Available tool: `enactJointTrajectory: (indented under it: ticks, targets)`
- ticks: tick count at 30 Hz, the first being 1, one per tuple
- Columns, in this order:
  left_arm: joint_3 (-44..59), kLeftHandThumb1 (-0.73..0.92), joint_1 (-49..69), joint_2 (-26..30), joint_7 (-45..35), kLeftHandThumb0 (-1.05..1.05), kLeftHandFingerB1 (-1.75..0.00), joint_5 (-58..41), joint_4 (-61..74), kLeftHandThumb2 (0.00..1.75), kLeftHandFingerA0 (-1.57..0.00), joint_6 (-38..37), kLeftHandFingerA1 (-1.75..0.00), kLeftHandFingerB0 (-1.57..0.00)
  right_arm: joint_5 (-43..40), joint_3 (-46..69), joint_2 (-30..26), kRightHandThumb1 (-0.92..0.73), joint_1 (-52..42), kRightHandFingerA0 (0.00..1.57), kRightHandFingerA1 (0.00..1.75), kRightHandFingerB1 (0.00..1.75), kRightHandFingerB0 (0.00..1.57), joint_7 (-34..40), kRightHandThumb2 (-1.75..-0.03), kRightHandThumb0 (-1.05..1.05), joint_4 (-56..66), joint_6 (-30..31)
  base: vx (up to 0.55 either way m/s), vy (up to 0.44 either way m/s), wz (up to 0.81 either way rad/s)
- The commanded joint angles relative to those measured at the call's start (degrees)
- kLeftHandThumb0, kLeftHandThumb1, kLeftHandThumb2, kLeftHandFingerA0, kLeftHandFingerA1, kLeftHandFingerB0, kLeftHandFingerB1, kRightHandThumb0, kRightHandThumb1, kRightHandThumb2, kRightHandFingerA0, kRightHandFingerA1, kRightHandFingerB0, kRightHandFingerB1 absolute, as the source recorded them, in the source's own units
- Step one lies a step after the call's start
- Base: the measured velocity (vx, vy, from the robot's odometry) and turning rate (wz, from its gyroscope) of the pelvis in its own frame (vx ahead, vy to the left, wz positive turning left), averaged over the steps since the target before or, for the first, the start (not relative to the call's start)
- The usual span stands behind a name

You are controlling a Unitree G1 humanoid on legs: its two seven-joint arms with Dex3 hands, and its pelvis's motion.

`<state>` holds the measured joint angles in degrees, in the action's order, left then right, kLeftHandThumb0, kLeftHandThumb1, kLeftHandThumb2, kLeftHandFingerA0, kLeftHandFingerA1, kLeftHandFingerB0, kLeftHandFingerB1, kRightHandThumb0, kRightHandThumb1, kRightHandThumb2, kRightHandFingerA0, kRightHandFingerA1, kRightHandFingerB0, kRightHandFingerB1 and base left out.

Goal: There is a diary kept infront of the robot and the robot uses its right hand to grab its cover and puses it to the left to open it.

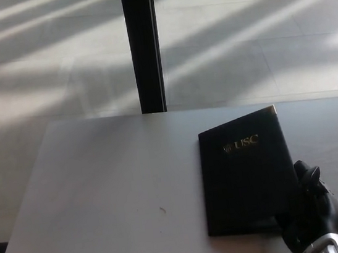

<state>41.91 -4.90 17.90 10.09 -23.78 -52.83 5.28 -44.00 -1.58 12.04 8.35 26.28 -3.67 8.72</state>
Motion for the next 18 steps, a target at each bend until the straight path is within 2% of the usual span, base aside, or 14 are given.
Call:
enactJointTrajectory:
  ticks: [1, 2, 3, 5, 6, 7, 8, 9, 10, 11, 12, 14, 15, 18]
  targets:
    - [-0.5, 0.92, 0.1, 1.3, 2.1, -0.89, -0.67, 0.3, 0.9, 1.02, -0.36, 0.3, -0.82, -0.28, -9.3, -17.4, 26.9, -0.92, -2.0, 0.25, 0.55, 0.39, 0.17, 5.4, -0.79, -0.87, 7.9, 4.0, 0.0, 0.0, 0.0]
    - [-0.4, 0.92, 0.1, 1.5, 1.8, -0.88, -0.65, 0.2, 1.0, 1.01, -0.33, 0.5, -0.81, -0.25, -9.0, -18.4, 26.3, -0.92, -2.4, 0.25, 0.55, 0.38, 0.16, 5.2, -0.79, -0.87, 8.4, 3.8, 0.0, 0.0, 0.0]
    - [-0.3, 0.92, -0.1, 1.7, 1.5, -0.88, -0.64, 0.0, 0.8, 0.98, -0.34, 0.7, -0.8, -0.26, -8.3, -19.9, 25.1, -0.79, -2.9, 0.23, 0.59, 0.49, 0.15, 4.9, -1.12, -0.81, 9.2, 3.7, 0.0, 0.0, 0.0]
    - [-0.2, 0.92, -0.4, 1.8, 1.5, -0.87, -0.65, 0.0, 0.4, 1.0, -0.35, 0.3, -0.82, -0.26, -7.0, -22.0, 23.2, -0.79, -3.6, 0.22, 0.59, 0.49, 0.16, 4.8, -1.12, -0.81, 10.4, 3.6, 0.0, 0.0, 0.0]
    - [-0.1, 0.92, -0.4, 1.9, 1.5, -0.87, -0.66, -0.1, 0.3, 0.99, -0.36, 0.4, -0.83, -0.27, -5.6, -23.1, 21.7, -0.92, -3.6, 0.25, 0.56, 0.39, 0.17, 4.8, -0.81, -0.86, 11.0, 3.6, 0.0, 0.0, 0.0]
    - [0.0, 0.89, -0.4, 1.8, 1.8, -0.82, -0.68, -0.2, 0.7, 1.23, -0.37, 0.6, -0.79, -0.32, -5.0, -23.9, 20.7, -0.81, -3.8, 0.23, 0.59, 0.49, 0.15, 4.9, -1.13, -0.81, 11.5, 3.5, 0.0, 0.0, 0.0]
    - [0.1, 0.89, -0.5, 1.7, 2.4, -0.82, -0.68, -0.2, 0.9, 1.23, -0.37, 1.0, -0.79, -0.32, -4.6, -24.3, 20.1, -0.81, -3.9, 0.23, 0.59, 0.49, 0.15, 4.9, -1.13, -0.81, 11.8, 3.5, 0.0, 0.0, 0.0]
    - [-0.1, 0.89, -0.4, 1.9, 2.1, -0.82, -0.67, -0.1, 0.8, 1.23, -0.36, 1.0, -0.78, -0.31, -4.4, -24.7, 19.3, -0.92, -4.0, 0.25, 0.57, 0.4, 0.17, 5.0, -0.82, -0.87, 12.1, 3.7, 0.0, 0.0, 0.0]
    - [-0.6, 0.9, -0.6, 2.3, 2.0, -0.83, -0.68, 0.5, 1.0, 1.23, -0.36, 1.1, -0.78, -0.32, -3.4, -25.4, 18.8, -0.81, -4.2, 0.24, 0.6, 0.49, 0.14, 5.5, -1.16, -0.81, 12.1, 3.1, 0.0, 0.0, 0.0]
    - [-0.6, 0.92, -0.5, 2.4, 2.0, -0.88, -0.67, 0.5, 1.1, 1.0, -0.36, 1.3, -0.82, -0.28, -2.9, -26.1, 17.9, -0.92, -4.3, 0.25, 0.58, 0.41, 0.17, 5.6, -0.82, -0.87, 12.5, 3.3, 0.0, 0.0, 0.0]
    - [-0.8, 0.92, -0.5, 2.5, 1.9, -0.87, -0.66, 0.6, 1.2, 0.99, -0.36, 1.5, -0.81, -0.28, -2.5, -26.6, 17.0, -0.81, -4.4, 0.24, 0.6, 0.49, 0.14, 5.4, -1.15, -0.81, 12.5, 3.2, 0.0, 0.0, 0.07]
    - [-0.8, 0.92, -0.9, 2.8, 2.0, -0.86, -0.66, 0.7, 0.1, 0.98, -0.36, 1.2, -0.8, -0.29, 0.4, -28.9, 14.3, -0.81, -4.2, 0.24, 0.59, 0.49, 0.13, 5.0, -1.15, -0.81, 12.7, 3.2, 0.0, 0.0, 0.08]
    - [-0.9, 0.9, -1.4, 2.9, 2.2, -0.82, -0.67, 0.8, -0.7, 1.24, -0.37, 0.9, -0.78, -0.32, 2.3, -30.1, 12.5, -0.82, -3.9, 0.22, 0.59, 0.48, 0.1, 4.5, -1.16, -0.81, 12.8, 3.3, 0.0, 0.0, 0.0]
    - [-1.1, 0.9, -1.6, 2.8, 2.6, -0.81, -0.68, 1.0, -0.3, 1.24, -0.39, 0.7, -0.79, -0.32, 3.8, -31.6, 10.5, -0.82, -3.3, 0.21, 0.59, 0.48, 0.09, 4.2, -1.15, -0.81, 12.8, 3.0, 0.0, 0.0, 0.02]
